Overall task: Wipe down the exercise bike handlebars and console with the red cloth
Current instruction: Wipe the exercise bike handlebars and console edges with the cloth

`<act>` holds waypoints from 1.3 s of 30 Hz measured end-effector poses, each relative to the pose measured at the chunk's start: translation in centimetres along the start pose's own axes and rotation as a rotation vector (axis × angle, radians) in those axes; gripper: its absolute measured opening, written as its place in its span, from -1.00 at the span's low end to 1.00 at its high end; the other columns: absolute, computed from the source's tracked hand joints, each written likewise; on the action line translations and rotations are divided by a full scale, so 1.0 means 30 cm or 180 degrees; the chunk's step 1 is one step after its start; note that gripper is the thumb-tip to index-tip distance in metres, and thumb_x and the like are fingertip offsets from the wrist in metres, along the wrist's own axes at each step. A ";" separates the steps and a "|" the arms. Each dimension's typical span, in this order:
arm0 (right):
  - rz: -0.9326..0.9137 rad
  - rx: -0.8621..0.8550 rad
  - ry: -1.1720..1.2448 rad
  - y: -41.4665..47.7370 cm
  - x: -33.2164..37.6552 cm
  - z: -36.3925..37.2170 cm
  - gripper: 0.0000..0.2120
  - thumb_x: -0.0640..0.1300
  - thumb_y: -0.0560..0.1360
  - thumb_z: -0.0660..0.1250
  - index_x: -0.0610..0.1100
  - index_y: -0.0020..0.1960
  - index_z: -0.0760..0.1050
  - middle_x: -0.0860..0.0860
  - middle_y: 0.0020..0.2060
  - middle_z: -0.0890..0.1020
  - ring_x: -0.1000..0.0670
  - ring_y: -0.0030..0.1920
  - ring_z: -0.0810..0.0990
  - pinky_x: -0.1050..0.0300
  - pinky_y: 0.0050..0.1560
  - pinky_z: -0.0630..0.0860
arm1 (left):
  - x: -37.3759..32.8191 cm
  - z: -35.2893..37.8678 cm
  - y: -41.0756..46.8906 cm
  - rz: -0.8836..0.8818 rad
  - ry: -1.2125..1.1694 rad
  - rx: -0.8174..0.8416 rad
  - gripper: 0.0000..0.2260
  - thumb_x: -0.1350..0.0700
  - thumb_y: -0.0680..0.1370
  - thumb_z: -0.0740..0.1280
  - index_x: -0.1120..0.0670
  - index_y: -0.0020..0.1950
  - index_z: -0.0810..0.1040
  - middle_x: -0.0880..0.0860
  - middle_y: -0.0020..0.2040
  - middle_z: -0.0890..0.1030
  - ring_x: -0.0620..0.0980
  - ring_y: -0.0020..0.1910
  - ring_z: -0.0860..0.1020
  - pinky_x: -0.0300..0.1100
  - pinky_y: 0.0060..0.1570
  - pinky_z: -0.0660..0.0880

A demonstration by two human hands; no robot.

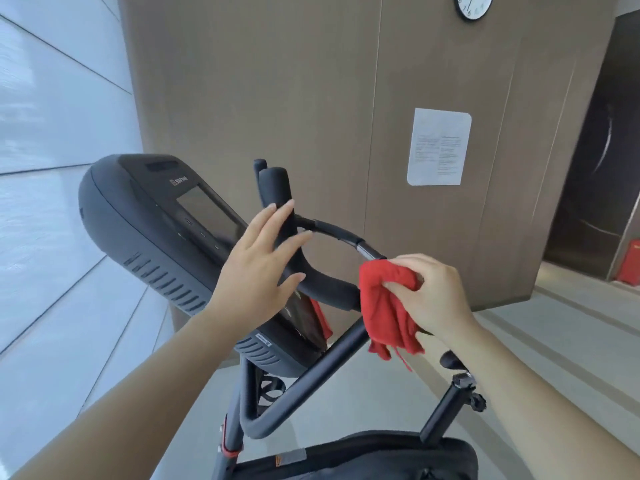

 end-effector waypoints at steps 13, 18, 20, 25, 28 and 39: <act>-0.1043 0.0893 -0.0010 -0.104 -0.061 0.069 -0.77 -0.29 0.40 0.40 -0.12 0.03 0.63 0.00 0.08 0.62 -0.04 0.09 0.56 0.16 0.16 0.44 | -0.150 0.120 -0.043 -0.0166 0.0187 0.0356 -0.67 0.05 0.36 0.51 -0.01 0.10 0.60 -0.01 0.06 0.60 -0.04 0.20 0.38 0.24 0.28 0.18; -0.0623 0.0806 0.0340 -0.030 -0.048 0.067 -0.82 -0.20 0.47 0.34 -0.12 0.06 0.61 -0.02 0.00 0.66 -0.02 0.00 0.60 0.21 0.06 0.45 | -0.168 0.128 -0.043 -0.0489 0.0161 0.0482 -0.68 0.10 0.37 0.50 -0.02 0.11 0.61 0.03 0.07 0.59 0.03 0.22 0.42 0.29 0.27 0.23; -0.0694 0.0953 0.0353 -0.036 -0.041 0.071 -0.85 -0.19 0.49 0.30 -0.12 0.03 0.60 -0.03 -0.03 0.65 -0.02 -0.03 0.59 0.17 0.02 0.48 | -0.178 0.128 -0.041 -0.0558 0.0221 0.0612 -0.65 0.12 0.36 0.50 -0.04 0.13 0.60 0.04 0.08 0.58 0.10 0.22 0.46 0.30 0.27 0.21; -0.1178 0.1118 0.0336 -0.069 -0.057 0.046 -0.85 -0.19 0.49 0.27 -0.16 -0.04 0.62 -0.05 -0.06 0.65 -0.04 -0.03 0.59 0.07 0.03 0.51 | -0.189 0.135 -0.035 -0.0697 0.0259 0.0540 -0.69 0.09 0.38 0.49 -0.05 0.11 0.61 0.04 0.08 0.56 0.12 0.20 0.47 0.32 0.28 0.21; -0.1092 0.0989 0.0388 -0.061 -0.056 0.056 -0.82 -0.13 0.51 0.28 -0.20 -0.08 0.61 -0.09 -0.12 0.66 -0.07 -0.09 0.60 0.00 -0.02 0.54 | -0.188 0.143 -0.036 -0.0733 0.0222 0.0359 -0.73 0.03 0.39 0.47 -0.06 0.08 0.61 0.02 0.05 0.56 0.03 0.19 0.43 0.26 0.30 0.17; -0.0644 0.1261 0.0426 -0.009 -0.059 0.048 -0.89 -0.22 0.40 0.34 -0.08 -0.16 0.64 -0.02 -0.23 0.67 -0.02 -0.20 0.62 0.07 -0.14 0.55 | -0.189 0.145 -0.037 -0.0656 0.0154 0.0260 -0.72 0.05 0.35 0.51 -0.02 0.04 0.64 0.04 0.00 0.57 0.03 0.11 0.46 0.30 0.27 0.19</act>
Point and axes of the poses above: each hand's wrist, its own y-axis towards the middle knuckle, its own z-axis out of the palm, x = y × z, the point moved 5 cm from there along y, towards the middle knuckle
